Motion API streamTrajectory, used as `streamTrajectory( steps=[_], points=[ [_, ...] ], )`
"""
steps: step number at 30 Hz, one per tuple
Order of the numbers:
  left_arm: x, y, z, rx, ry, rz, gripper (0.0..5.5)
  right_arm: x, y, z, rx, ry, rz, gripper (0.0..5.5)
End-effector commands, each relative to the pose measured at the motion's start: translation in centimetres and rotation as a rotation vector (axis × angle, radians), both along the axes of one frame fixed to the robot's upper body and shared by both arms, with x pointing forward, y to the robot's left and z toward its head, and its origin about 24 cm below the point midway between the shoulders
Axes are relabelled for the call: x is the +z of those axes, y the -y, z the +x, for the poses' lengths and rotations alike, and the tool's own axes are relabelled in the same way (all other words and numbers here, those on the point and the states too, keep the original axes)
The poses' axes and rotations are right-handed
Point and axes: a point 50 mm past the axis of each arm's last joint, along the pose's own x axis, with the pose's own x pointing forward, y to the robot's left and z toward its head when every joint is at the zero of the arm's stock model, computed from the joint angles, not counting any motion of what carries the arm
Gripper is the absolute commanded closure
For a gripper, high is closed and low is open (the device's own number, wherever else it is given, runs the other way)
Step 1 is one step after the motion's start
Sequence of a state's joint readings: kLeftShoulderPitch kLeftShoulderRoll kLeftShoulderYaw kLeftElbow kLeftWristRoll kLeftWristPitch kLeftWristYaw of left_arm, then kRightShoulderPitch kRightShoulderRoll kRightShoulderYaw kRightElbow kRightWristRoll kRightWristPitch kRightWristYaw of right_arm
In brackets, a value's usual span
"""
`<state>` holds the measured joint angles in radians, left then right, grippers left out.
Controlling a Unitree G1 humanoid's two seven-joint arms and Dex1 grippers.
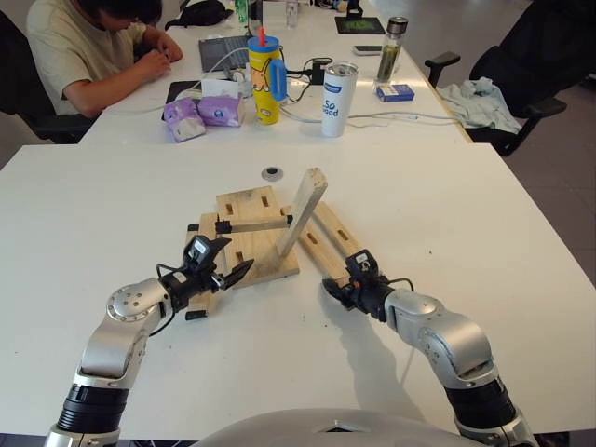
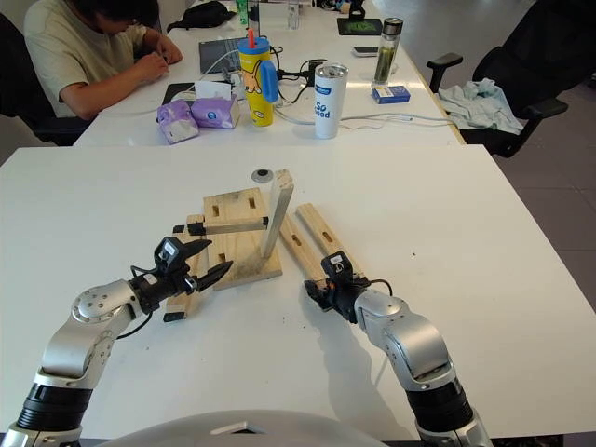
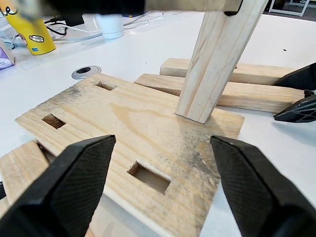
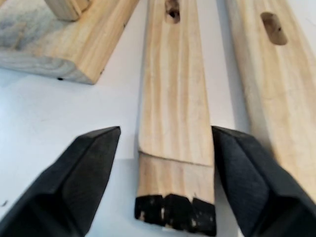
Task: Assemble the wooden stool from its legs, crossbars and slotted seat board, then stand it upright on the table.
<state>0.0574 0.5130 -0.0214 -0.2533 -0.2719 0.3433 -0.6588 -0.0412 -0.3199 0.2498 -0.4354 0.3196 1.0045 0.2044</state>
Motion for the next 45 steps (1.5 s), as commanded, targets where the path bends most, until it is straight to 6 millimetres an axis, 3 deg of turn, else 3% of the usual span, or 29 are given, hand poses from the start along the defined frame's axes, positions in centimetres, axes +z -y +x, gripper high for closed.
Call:
streamTrajectory(
  steps=[1,8,14,18,24,28,30,33,36,38,40,43,45],
  points=[
    [0.0,0.3,0.0,-0.011,-0.004,-0.01,1.93,-0.3,-0.5,1.5,-0.013,0.025,-0.006,1.73],
    [0.0,0.6,0.5,-0.038,-0.004,-0.004,1.93,-1.9,-0.6,3.4,-0.041,0.03,-0.025,1.73],
    [0.6,0.3,0.6,-0.041,0.019,0.005,1.93,-2.2,-0.9,3.2,-0.011,0.016,0.011,2.65],
    [2.5,0.2,1.0,-0.032,0.088,-0.02,1.93,-1.8,-0.9,3.2,-0.014,0.047,0.045,3.29],
    [3.3,-1.5,0.3,-0.063,0.039,-0.003,1.93,2.5,-0.4,5.2,-0.13,0.286,0.242,3.45],
    [2.0,-4.5,-1.1,-0.095,-0.109,0.094,1.93,6.2,1.3,6.5,-0.226,0.465,0.348,3.45],
    [2.6,-5.9,-1.5,-0.096,-0.157,0.083,1.93,8.2,2.2,6.9,-0.243,0.544,0.406,3.45],
    [5.7,-8.2,-1.3,-0.075,-0.143,-0.023,1.93,12.0,2.8,7.0,-0.179,0.635,0.571,3.45],
    [12.0,-9.8,0.2,-0.035,0.058,-0.211,1.93,15.9,2.5,6.1,0.003,0.657,0.789,3.45],
    [16.2,-8.7,0.7,-0.124,0.18,-0.341,1.93,17.7,1.8,5.2,0.141,0.626,0.903,3.45],
    [18.8,-6.6,1.1,-0.238,0.238,-0.443,1.93,18.8,1.1,4.1,0.272,0.581,0.991,3.45],
    [20.0,-3.6,1.6,-0.364,0.209,-0.532,1.93,19.3,0.2,2.8,0.444,0.483,1.056,3.45],
    [20.3,-1.9,2.0,-0.457,0.14,-0.618,1.62,19.2,-0.3,2.0,0.547,0.405,1.073,3.45]
  ],
)
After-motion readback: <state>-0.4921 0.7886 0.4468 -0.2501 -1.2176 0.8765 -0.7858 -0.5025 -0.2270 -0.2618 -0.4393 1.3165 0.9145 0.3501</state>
